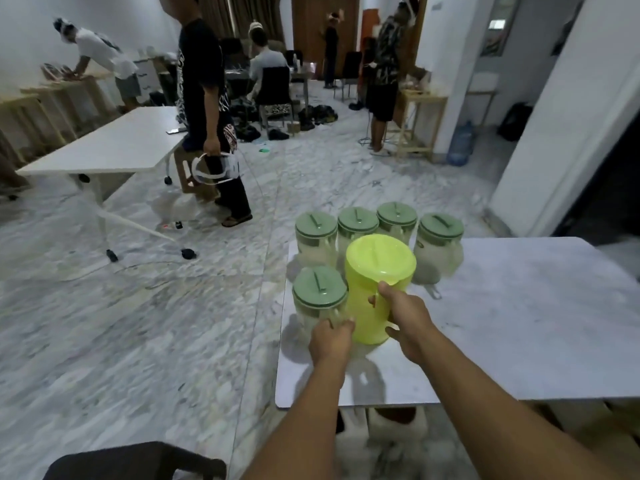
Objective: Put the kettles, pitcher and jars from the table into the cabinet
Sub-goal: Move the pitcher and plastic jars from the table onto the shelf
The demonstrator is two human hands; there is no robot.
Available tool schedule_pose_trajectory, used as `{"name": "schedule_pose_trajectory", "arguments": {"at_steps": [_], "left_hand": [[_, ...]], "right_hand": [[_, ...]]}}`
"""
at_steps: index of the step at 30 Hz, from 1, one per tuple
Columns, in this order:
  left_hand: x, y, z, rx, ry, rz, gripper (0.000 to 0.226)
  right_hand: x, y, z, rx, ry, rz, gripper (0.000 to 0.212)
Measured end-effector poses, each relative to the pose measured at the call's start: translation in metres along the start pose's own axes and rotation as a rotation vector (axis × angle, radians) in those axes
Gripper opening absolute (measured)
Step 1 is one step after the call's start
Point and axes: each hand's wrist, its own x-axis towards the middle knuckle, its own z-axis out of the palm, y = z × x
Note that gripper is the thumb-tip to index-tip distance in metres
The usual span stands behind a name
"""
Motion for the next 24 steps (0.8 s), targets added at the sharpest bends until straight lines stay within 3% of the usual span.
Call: {"name": "schedule_pose_trajectory", "arguments": {"at_steps": [2, 4, 12, 14, 18, 24], "left_hand": [[-0.003, 0.004, -0.007, -0.047, -0.035, 0.034, 0.017], [-0.010, 0.016, -0.013, -0.065, -0.068, 0.072, 0.017], [-0.101, 0.106, 0.021, -0.073, -0.291, 0.233, 0.061], [-0.137, 0.124, 0.048, -0.070, -0.354, 0.275, 0.061], [-0.239, 0.151, 0.103, -0.073, -0.471, 0.398, 0.035], [-0.402, 0.164, 0.196, -0.143, -0.770, 0.511, 0.046]], "right_hand": [[-0.005, -0.002, -0.004, 0.013, 0.029, -0.029, 0.026], [-0.014, -0.007, -0.013, 0.035, 0.048, -0.046, 0.028], [-0.094, -0.051, -0.126, 0.177, 0.257, -0.219, 0.032], [-0.124, -0.062, -0.170, 0.227, 0.334, -0.278, 0.033], [-0.197, -0.078, -0.263, 0.357, 0.543, -0.398, 0.033], [-0.321, -0.073, -0.406, 0.384, 0.913, -0.511, 0.043]]}}
